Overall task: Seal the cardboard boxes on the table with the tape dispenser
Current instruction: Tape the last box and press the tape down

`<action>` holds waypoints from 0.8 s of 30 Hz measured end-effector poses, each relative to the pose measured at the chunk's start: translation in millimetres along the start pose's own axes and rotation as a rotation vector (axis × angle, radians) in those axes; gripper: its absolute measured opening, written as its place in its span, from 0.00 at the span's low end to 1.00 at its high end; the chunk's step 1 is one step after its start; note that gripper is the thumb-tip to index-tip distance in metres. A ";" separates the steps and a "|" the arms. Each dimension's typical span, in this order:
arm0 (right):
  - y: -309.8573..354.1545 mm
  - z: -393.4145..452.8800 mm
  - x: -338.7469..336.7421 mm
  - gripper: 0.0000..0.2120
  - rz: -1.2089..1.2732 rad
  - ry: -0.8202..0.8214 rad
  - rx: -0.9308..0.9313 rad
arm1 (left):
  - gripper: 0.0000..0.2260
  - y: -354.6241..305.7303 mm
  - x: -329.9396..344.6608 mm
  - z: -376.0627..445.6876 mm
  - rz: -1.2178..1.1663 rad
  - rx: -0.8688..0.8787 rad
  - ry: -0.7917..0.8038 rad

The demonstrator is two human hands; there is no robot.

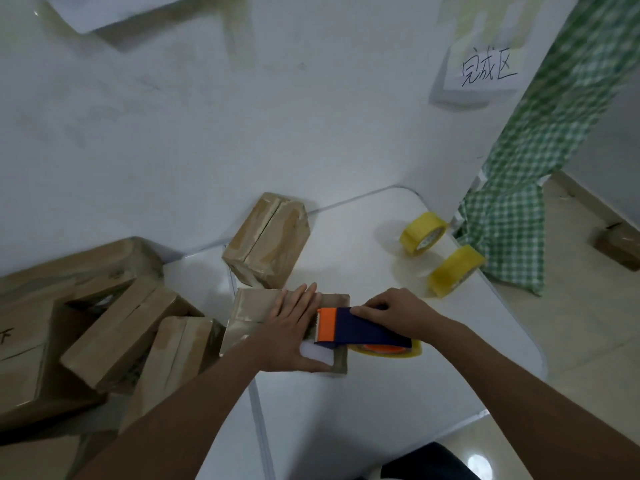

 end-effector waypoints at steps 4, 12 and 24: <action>-18.5 -10.1 -1.9 0.19 0.081 0.008 0.009 | 0.56 1.8 2.6 0.4 0.030 -0.016 0.025; -71.9 -29.3 -8.4 0.14 0.183 0.027 0.051 | 0.56 2.7 3.0 1.7 0.011 -0.014 0.007; -78.0 -20.5 5.1 0.14 0.152 -0.010 0.039 | 0.41 -30.8 0.7 -0.7 -0.242 -0.251 -0.016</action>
Point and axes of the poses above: each hand's wrist, its own z-axis towards the middle knuckle, its own x-axis out of the palm, y = z × x, the point moved 9 cm from there along z, towards the middle knuckle, and after that the axes turned 13 degrees about y, right-handed, at the moved point
